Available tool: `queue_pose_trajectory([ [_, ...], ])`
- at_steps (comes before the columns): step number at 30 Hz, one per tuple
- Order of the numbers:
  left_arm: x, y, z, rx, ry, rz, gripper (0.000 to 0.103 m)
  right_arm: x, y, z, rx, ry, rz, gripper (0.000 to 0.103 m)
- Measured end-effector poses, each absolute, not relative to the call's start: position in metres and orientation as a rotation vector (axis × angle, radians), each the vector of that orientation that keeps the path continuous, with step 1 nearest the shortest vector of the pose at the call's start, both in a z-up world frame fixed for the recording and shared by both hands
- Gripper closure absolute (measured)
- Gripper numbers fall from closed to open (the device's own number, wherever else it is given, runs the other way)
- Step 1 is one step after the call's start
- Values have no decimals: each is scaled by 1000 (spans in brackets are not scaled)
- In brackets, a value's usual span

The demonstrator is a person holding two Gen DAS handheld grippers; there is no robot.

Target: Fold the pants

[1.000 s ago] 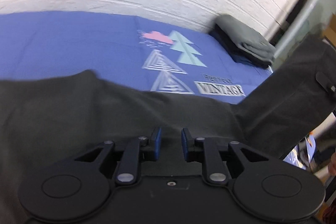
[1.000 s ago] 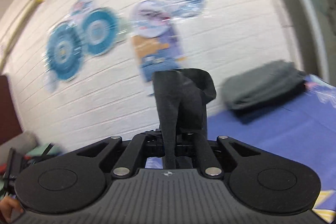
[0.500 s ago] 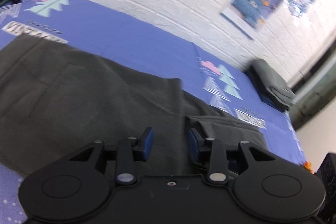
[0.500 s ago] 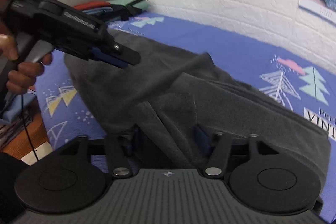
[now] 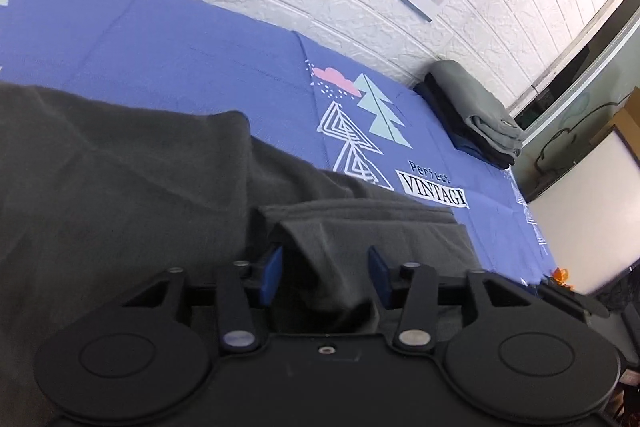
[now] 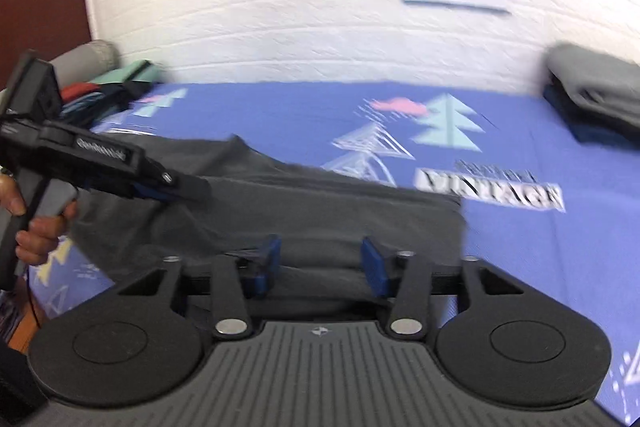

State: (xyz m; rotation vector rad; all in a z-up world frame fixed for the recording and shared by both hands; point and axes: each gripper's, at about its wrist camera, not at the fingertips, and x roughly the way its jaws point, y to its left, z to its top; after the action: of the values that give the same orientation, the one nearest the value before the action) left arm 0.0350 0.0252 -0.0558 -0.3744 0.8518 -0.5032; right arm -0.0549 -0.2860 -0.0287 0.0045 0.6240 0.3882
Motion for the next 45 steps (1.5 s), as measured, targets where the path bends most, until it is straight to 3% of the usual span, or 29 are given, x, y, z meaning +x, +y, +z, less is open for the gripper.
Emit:
queue_pose_trajectory([
  [1,37,24,-56,-361,859,-511,103,-56,-288,-29,7,622,380,52],
  [5,46,29,-41,-371,802,-497,103,-62,-292,-30,8,610,370,62],
  [12,72,21,-50,-325,816,-451,103,-66,-294,-50,8,737,426,62],
  [17,62,34,-48,-359,832,-429,103,-73,-296,-39,15,690,426,61],
  [18,54,40,-41,-352,812,-412,87,-72,-296,-35,20,680,434,60],
  [19,45,45,-35,-343,794,-403,79,-70,-295,-32,19,668,445,60],
  [21,28,55,-27,-359,797,-402,73,-66,-288,-28,13,649,472,59],
  [22,21,58,-26,-377,808,-414,62,-63,-283,-27,13,644,493,59],
  [25,0,54,-29,-360,836,-435,44,-55,-262,-30,13,648,568,59],
  [31,-8,42,-65,-303,912,-402,40,-43,-213,-41,34,686,723,59],
  [33,-11,47,-63,-328,903,-404,40,-38,-196,-61,1,763,727,59],
  [35,-19,60,-54,-356,877,-378,39,-44,-186,-59,-62,723,734,57],
  [36,-27,71,-48,-371,848,-357,33,-44,-184,-54,-83,723,741,57],
  [39,-60,111,-31,-450,726,-212,4,-40,-184,-42,-51,702,758,57],
  [45,-124,186,-37,-653,641,158,0,-33,-169,-38,-52,695,771,55],
])
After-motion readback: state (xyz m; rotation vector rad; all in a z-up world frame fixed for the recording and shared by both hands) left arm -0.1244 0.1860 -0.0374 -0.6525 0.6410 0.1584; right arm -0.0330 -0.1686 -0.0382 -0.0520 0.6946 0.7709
